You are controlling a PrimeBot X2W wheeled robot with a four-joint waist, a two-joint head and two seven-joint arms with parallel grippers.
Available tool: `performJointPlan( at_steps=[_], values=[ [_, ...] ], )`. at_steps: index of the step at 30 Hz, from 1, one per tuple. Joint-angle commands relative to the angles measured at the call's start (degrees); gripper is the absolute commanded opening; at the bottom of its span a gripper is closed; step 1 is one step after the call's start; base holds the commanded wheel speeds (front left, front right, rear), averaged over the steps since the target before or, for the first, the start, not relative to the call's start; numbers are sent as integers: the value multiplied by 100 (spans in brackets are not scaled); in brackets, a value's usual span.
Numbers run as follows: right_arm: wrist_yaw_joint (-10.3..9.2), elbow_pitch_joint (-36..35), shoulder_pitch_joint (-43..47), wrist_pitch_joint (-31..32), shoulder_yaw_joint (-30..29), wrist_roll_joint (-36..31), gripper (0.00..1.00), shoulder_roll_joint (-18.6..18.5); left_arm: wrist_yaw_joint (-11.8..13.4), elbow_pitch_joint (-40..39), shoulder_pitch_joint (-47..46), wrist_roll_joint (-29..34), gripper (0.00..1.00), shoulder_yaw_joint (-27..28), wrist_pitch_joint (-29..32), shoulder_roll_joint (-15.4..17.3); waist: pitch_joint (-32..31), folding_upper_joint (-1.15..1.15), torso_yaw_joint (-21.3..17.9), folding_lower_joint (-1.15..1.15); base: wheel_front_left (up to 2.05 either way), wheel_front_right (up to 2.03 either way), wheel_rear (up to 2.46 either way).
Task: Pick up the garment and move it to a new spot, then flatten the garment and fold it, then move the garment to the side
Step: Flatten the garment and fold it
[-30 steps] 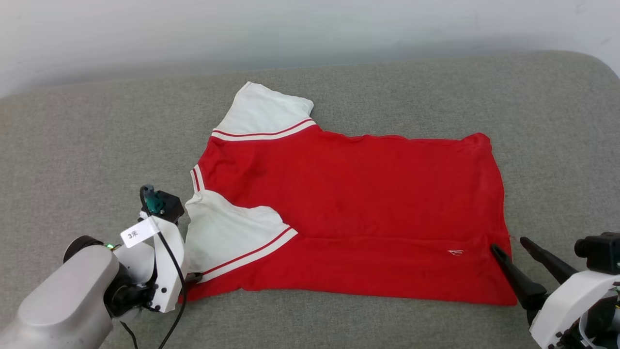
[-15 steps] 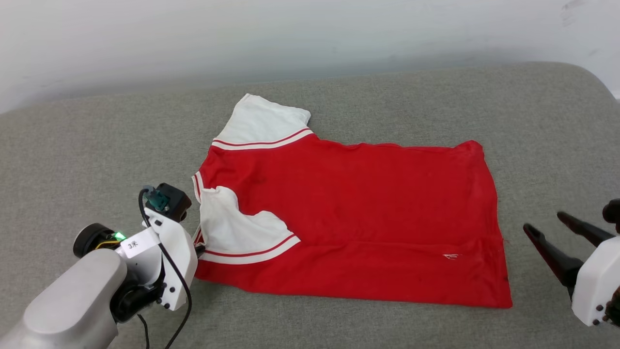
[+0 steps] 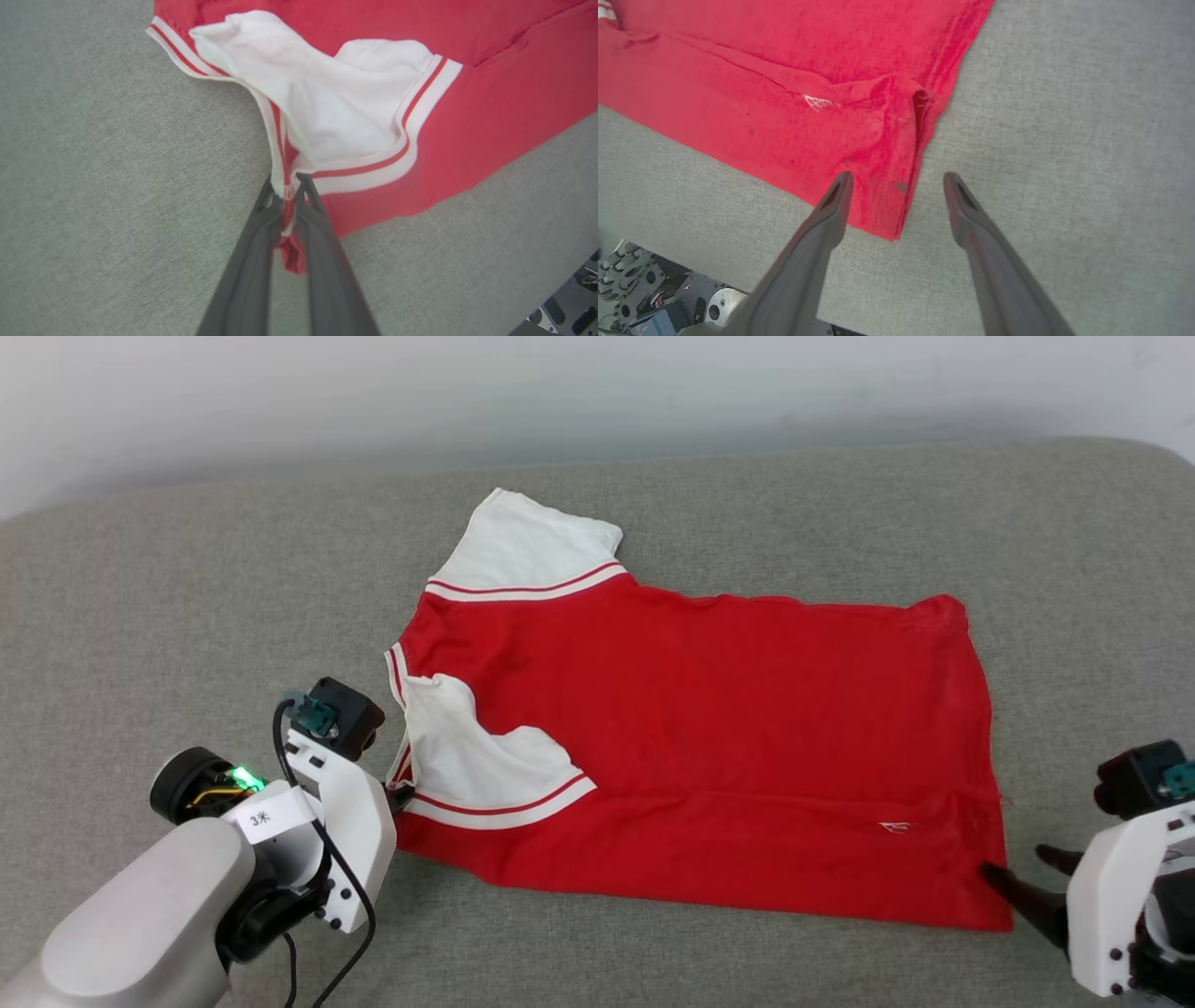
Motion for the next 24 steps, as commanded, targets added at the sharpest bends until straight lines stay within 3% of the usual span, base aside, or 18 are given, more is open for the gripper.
performJointPlan(
  at_steps=[1, 4, 5, 11, 12, 13, 19, 24],
  values=[
    [-5, 115, -116, -35, 64, 4, 100, 93, 31, -46, -9, 37, 0, 24, -33, 23, 68, 0, 33, 0, 0, 0, 0],
    [-5, 529, -260, -144, 245, -54, 100, 199, 58, -103, -40, 63, 0, 23, -52, 29, 167, 0, 79, 0, 0, 0, 0],
    [-5, 959, -333, -289, 481, -33, 100, 349, 78, -127, -58, 63, 0, 33, -82, 32, 256, 0, 122, 0, 0, 0, 0],
    [4, 1609, -331, -652, 1126, 71, 100, 559, 98, -75, 13, 21, 0, 50, -173, 14, 334, 0, 157, 0, 0, 0, 0],
    [4, 1656, -377, -789, 1177, 82, 87, 542, 108, -59, 39, 7, 0, 56, -195, 6, 322, 0, 151, 0, 0, 0, 0],
    [4, 1688, -437, -923, 1210, 83, 2, 500, 115, -44, 68, -7, 0, 57, -208, 5, 296, 0, 139, 0, 0, 0, 0],
    [-6, 1653, -703, -1532, 1237, 208, 0, 29, 160, -7, 269, -109, 0, 118, -366, 61, 23, 0, 105, 0, 0, 0, 0],
    [-6, 1432, -635, -1684, 1207, 390, 0, -214, 265, -217, 555, -200, 0, 105, -373, 175, -232, 0, 133, 0, 0, 0, 0]
  ],
)
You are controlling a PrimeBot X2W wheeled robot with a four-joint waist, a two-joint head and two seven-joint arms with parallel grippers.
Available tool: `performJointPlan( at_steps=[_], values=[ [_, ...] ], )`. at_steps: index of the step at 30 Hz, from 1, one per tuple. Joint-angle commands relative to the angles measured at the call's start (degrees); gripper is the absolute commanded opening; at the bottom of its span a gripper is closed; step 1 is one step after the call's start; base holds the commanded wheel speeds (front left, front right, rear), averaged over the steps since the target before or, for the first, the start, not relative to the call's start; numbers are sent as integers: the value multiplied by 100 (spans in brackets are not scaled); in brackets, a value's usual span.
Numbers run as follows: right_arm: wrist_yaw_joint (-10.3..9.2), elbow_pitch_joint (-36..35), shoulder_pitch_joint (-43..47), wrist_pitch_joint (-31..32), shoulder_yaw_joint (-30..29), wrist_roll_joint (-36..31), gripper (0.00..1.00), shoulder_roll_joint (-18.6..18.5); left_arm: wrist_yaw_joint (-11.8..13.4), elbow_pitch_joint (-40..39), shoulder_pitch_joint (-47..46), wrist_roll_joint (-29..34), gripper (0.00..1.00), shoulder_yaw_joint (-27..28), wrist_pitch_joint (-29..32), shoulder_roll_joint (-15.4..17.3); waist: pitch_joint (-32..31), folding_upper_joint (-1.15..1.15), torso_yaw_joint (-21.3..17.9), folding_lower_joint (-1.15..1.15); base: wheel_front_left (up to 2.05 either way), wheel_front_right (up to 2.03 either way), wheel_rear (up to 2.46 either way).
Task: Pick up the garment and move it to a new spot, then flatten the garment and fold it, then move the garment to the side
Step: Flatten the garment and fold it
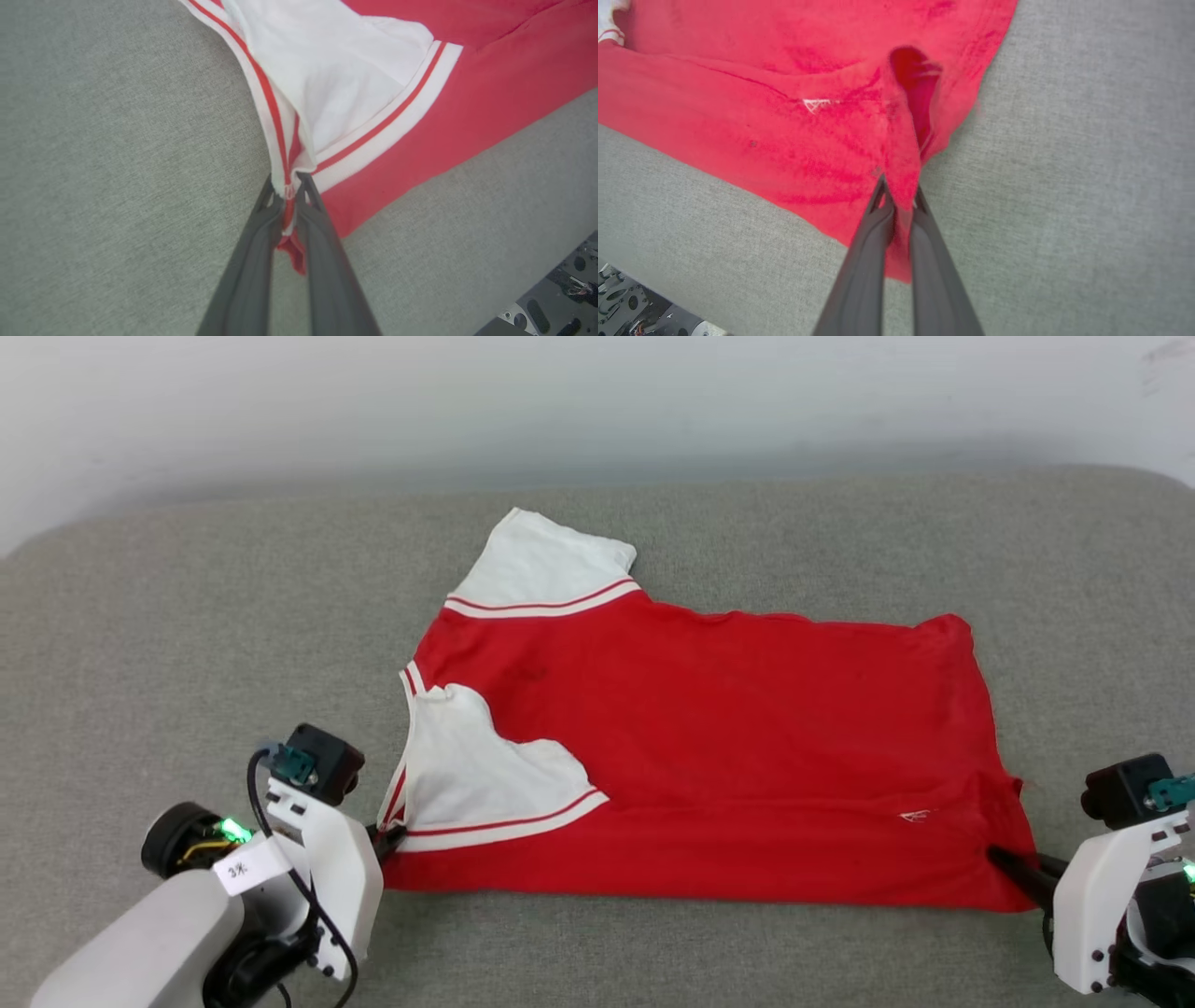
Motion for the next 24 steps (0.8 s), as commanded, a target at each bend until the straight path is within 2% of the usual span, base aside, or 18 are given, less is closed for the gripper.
performJointPlan(
  at_steps=[1, 10, 17, 22, 23, 24],
  values=[
    [-9, -72, 55, -36, -28, 48, 0, -92, 63, -85, 128, -57, 0, 18, -2, 48, -114, 0, 25, 0, 0, 0, 0],
    [-9, -468, 469, 194, -210, 228, 0, -392, 311, -412, 707, -264, 0, -8, -19, 193, -223, 0, 61, 0, 0, 0, 0],
    [-9, -206, 613, 282, -252, 111, 0, -179, 341, -93, 932, -412, 0, -47, -75, 83, -79, 0, 42, 0, 0, 0, 0],
    [-9, 103, 537, 80, -182, 11, 0, 44, 301, 228, 954, -412, 0, -92, -161, -49, -34, 0, 28, 0, 0, 0, 0],
    [-9, 164, 517, -5, -187, -18, 34, 80, 314, 280, 926, -366, 40, -90, -217, -71, -49, 0, 29, 0, 0, 0, 0],
    [-9, 189, 495, -119, -195, -40, 100, 128, 327, 323, 888, -335, 100, -74, -294, -82, -77, 0, 29, 0, 0, 0, 0]
  ],
)
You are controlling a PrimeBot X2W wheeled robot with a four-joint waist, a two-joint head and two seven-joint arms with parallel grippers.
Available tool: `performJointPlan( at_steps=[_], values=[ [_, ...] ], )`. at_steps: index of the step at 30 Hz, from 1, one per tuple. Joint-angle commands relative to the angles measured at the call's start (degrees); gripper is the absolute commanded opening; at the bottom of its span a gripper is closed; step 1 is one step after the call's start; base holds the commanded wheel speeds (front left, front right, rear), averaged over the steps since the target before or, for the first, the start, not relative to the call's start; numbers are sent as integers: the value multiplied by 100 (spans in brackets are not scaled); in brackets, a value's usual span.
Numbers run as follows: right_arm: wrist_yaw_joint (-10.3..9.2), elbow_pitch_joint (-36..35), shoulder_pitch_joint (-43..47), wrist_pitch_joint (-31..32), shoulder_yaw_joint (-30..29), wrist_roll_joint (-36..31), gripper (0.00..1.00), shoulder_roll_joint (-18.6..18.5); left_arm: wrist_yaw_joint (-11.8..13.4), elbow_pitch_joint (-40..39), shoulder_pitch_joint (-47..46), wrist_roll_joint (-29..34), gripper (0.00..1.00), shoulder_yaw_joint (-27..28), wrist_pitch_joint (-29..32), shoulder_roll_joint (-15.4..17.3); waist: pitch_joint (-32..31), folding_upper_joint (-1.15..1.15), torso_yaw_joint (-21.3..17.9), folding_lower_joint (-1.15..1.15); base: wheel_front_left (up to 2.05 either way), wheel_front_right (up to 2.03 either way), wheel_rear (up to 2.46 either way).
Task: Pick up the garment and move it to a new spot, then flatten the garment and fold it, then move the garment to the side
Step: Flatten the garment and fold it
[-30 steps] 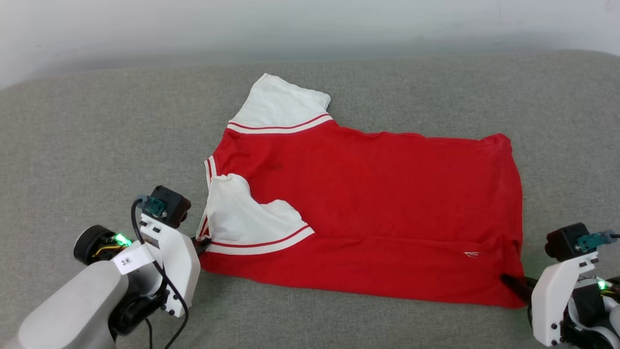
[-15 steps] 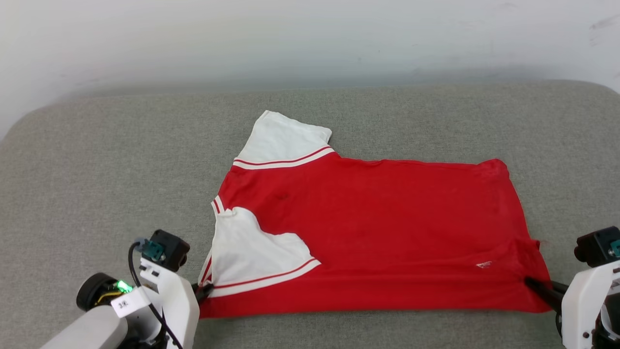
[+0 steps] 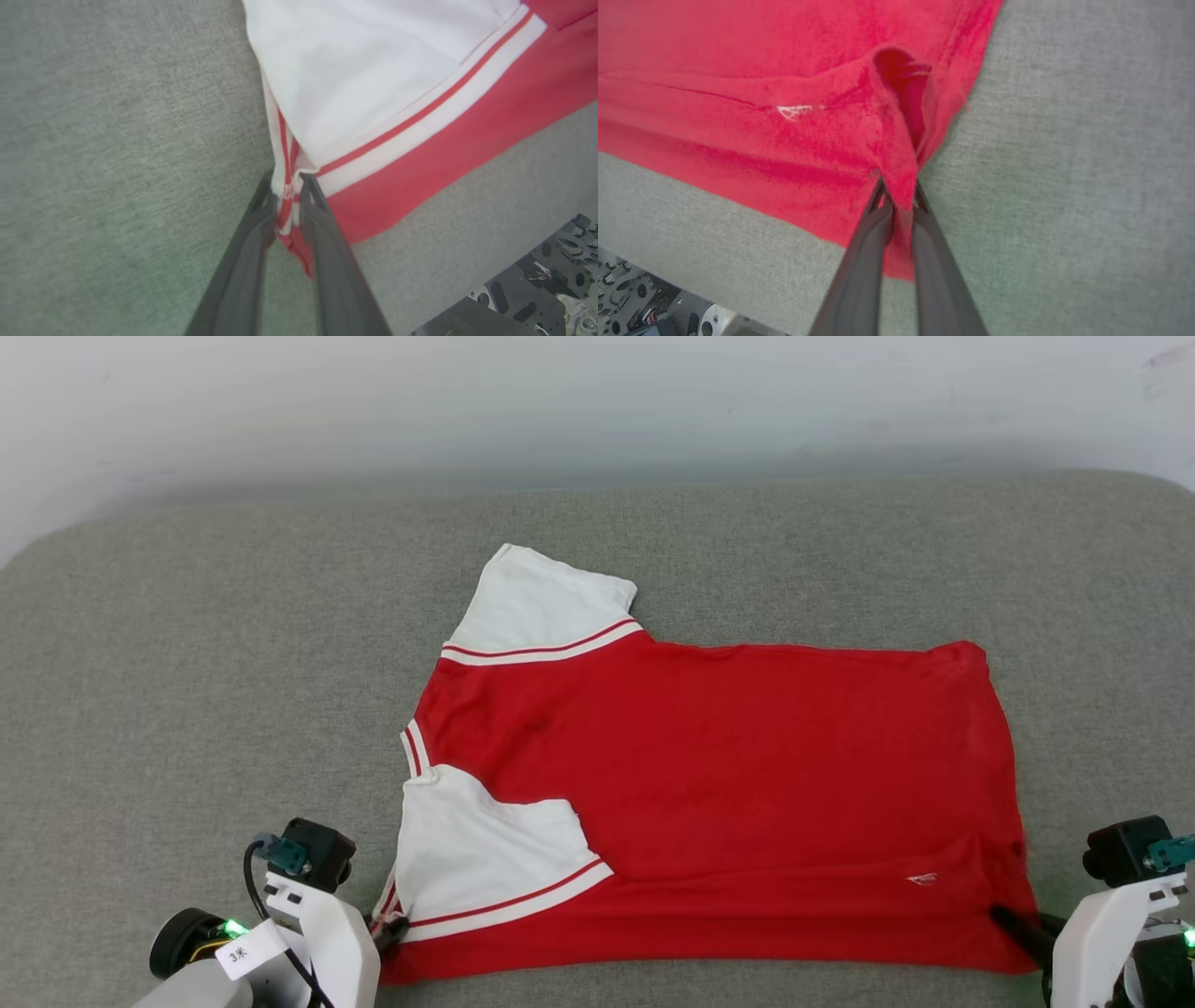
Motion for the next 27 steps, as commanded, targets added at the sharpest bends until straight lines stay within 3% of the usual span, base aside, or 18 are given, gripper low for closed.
performJointPlan(
  at_steps=[1, 8, 15, 23, 27],
  values=[
    [-10, 54, -69, -187, -42, -42, 100, 63, 50, 104, -31, 70, 100, 20, -102, -8, -68, 0, -2, 0, 0, 0, 0],
    [-8, -266, 75, -1065, -417, -362, 100, 126, 108, -64, -236, 191, 100, 300, -639, 79, -363, 0, -97, 0, 0, 0, 0],
    [-7, -1095, 200, -1930, -1358, -1330, 100, 673, 255, -297, -938, 451, 100, 688, -1021, 178, -362, 0, -310, 0, 0, 0, 0],
    [-8, -2192, 412, -2003, -1963, -2077, 100, 1457, 191, -359, -2004, 728, 100, 856, -871, 174, -21, 0, -579, 0, 0, 0, 0],
    [-8, -2782, 502, -1903, -2054, -2299, 100, 1783, -24, -107, -2710, 706, 100, 878, -593, 52, 341, 0, -729, 0, 0, 0, 0]
  ],
)
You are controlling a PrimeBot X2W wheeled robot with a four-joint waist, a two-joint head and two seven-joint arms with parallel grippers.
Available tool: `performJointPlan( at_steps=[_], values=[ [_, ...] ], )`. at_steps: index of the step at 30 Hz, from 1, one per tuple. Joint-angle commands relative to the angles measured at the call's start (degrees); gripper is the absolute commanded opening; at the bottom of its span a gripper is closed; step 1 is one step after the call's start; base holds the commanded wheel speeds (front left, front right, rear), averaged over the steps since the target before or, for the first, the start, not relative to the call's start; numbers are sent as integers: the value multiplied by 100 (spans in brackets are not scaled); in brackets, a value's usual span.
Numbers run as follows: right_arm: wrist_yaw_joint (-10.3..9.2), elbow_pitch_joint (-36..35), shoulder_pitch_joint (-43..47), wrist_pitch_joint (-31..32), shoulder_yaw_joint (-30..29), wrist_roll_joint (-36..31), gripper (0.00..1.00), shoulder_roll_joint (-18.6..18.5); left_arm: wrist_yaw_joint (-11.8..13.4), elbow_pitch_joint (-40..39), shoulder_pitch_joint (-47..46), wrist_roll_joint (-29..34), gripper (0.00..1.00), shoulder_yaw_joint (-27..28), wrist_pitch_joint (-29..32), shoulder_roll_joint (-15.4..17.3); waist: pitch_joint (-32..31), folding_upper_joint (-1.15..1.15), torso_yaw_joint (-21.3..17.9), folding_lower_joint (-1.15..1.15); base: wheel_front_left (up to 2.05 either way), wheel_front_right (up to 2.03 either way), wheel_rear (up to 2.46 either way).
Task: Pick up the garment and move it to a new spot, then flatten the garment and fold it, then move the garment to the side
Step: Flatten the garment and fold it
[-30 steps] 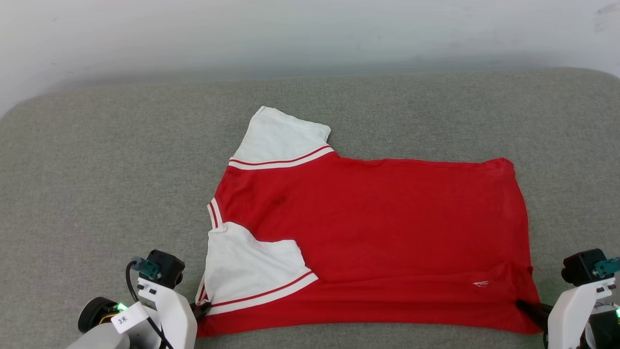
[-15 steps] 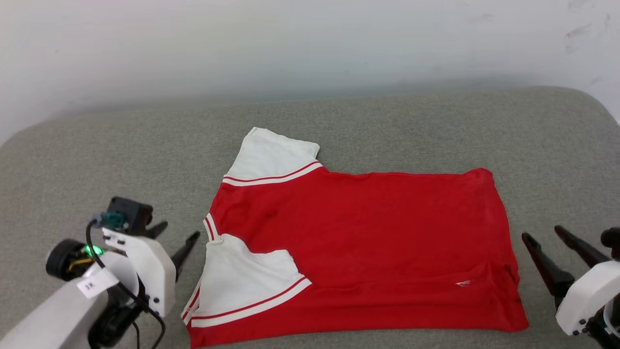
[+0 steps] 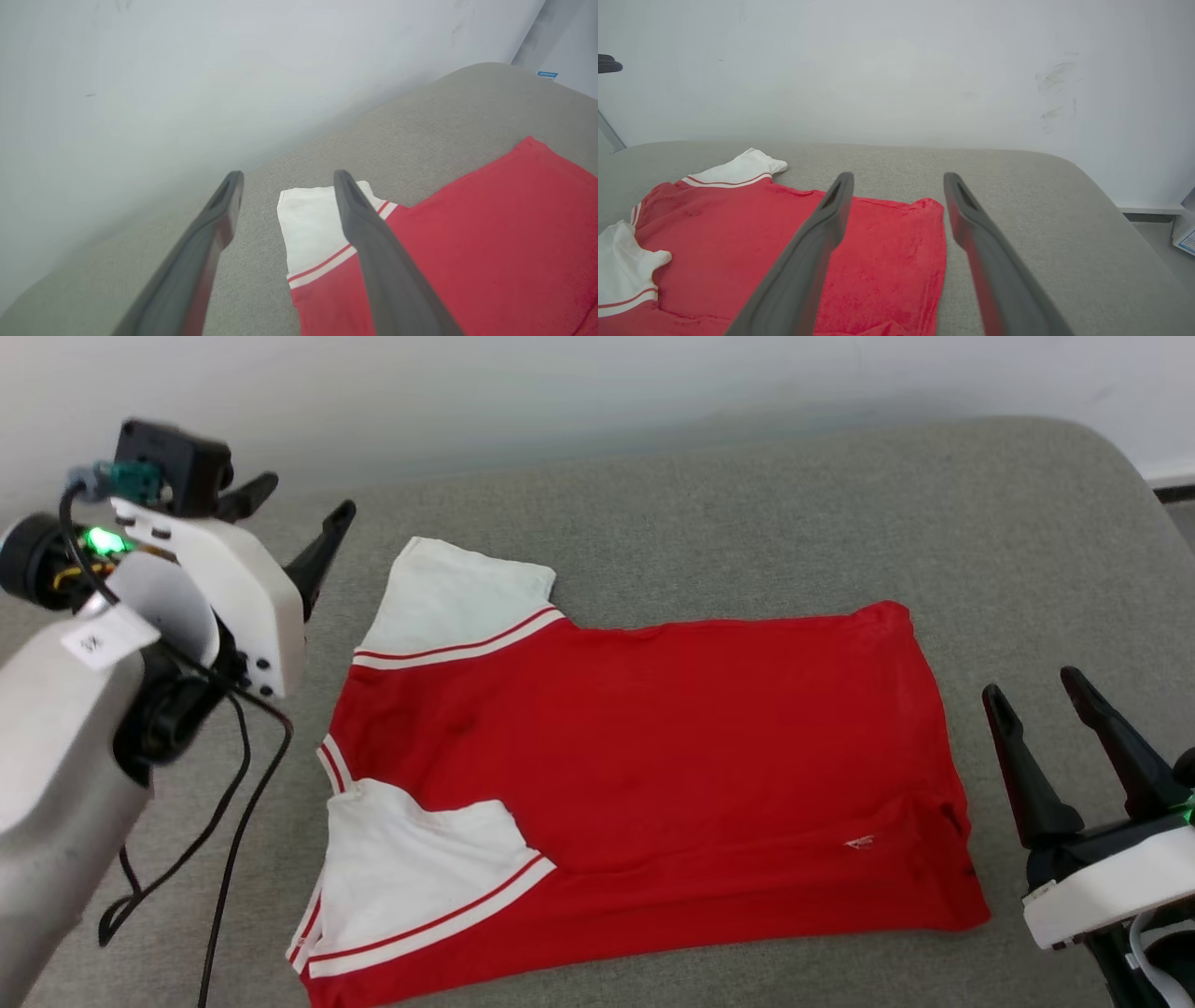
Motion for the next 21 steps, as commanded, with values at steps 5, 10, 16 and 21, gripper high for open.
performJointPlan(
  at_steps=[5, 10, 16, 21],
  values=[
    [-5, -511, -55, 68, 41, -133, 100, 358, -287, 591, -1154, 79, 100, 28, 357, -214, 807, 0, -364, 0, 0, 0, 0],
    [-5, -596, -247, 29, 122, -163, 100, 461, -536, 1189, -2035, 31, 100, -100, 1029, -401, 1307, 0, -565, 0, 0, 0, 0],
    [-5, -513, -596, -187, 242, -61, 100, 480, -787, 2126, -3154, -78, 100, -533, 2759, -517, 1932, 0, -823, 0, 0, 0, 0],
    [-4, -376, -762, -303, 307, -9, 100, 457, -836, 2503, -3518, -48, 100, -774, 3493, -513, 2245, 0, -919, 0, 0, 0, 0]
  ],
)
